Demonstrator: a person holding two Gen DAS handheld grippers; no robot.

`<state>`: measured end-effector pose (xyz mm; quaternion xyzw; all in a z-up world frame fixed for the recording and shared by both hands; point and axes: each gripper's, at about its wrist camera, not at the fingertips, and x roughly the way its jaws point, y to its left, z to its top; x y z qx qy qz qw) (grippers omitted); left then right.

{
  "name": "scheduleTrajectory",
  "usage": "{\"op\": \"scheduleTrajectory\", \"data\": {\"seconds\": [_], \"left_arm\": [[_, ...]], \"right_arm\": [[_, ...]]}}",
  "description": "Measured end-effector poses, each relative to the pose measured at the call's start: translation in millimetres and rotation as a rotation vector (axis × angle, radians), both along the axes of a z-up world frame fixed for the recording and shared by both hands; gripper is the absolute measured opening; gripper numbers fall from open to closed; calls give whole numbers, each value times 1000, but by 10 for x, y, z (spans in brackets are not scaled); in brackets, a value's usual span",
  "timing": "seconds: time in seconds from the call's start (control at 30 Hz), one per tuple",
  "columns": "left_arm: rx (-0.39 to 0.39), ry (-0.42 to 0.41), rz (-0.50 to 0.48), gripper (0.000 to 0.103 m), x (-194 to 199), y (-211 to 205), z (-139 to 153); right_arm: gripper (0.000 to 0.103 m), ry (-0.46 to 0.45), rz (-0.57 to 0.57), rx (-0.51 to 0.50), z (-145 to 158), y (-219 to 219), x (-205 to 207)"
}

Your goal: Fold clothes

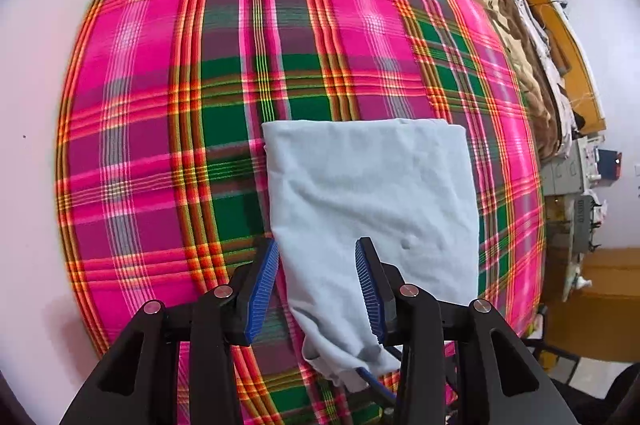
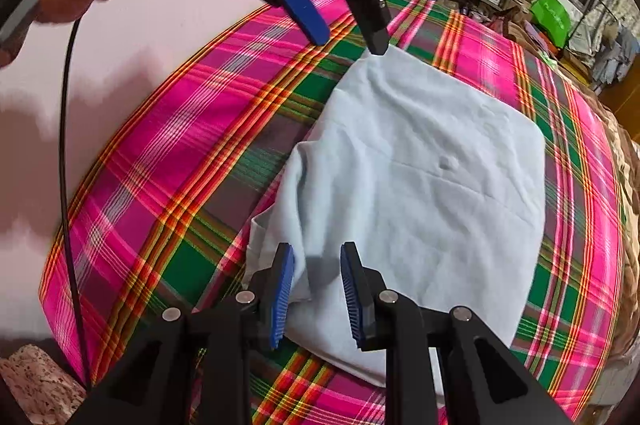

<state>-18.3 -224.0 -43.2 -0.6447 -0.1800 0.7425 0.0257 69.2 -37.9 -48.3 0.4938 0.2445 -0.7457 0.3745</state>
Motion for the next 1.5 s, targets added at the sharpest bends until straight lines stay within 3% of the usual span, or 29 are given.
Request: {"op": "scheduleTrajectory", "data": {"seconds": [0.13, 0.53, 0.8, 1.1, 1.17, 1.33, 1.5], "left_arm": [[2, 14, -16, 43, 49, 62, 50], [40, 5, 14, 43, 221, 96, 50], [40, 4, 19, 43, 321, 159, -87], [108, -31, 104, 45, 405, 80, -379], [117, -35, 129, 63, 443, 60, -441], [178, -50, 142, 63, 572, 101, -584], [182, -21, 186, 63, 603, 89, -666]], "right_arm": [[25, 38, -30, -28, 109, 85, -21], [25, 28, -47, -39, 165, 165, -36], [25, 32, -52, -43, 142, 196, -14], [32, 26, -216, -135, 213, 708, -393], [33, 26, -235, -156, 252, 821, -454], [45, 26, -304, -170, 270, 1196, -606], [47, -60, -380, -231, 160, 1484, -877]]}}
